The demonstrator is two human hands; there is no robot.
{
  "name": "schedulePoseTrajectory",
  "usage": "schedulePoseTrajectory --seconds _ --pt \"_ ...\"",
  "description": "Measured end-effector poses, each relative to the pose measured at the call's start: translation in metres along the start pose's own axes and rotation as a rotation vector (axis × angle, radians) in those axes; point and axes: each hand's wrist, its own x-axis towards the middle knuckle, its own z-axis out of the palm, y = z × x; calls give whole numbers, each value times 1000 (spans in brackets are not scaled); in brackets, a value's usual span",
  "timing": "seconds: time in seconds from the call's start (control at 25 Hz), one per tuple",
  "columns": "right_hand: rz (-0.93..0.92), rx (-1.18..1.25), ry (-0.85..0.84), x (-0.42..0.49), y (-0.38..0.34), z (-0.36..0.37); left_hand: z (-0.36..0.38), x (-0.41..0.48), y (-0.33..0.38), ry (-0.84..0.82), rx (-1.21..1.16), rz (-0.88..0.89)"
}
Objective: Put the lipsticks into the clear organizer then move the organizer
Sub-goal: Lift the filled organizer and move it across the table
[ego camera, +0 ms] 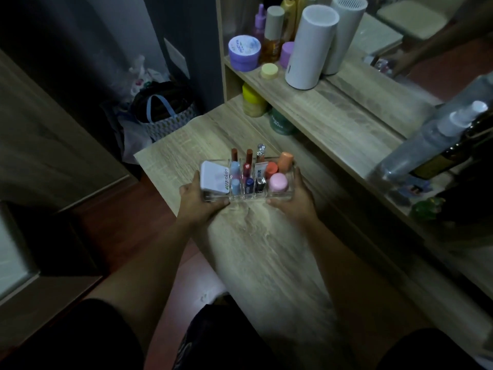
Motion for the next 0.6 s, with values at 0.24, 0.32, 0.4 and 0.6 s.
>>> schedulePoseTrajectory --seconds 0.24,0.32,0.4,0.6 --pt "24 -9 81 -5 0 6 5 4 -12 63 6 61" --pt "34 -13 98 -9 0 5 4 4 -13 51 13 87" --pt "55 -39 128 -18 1 3 4 1 -11 25 15 105" --pt "107 48 202 -59 4 -6 5 -17 8 -71 10 194"
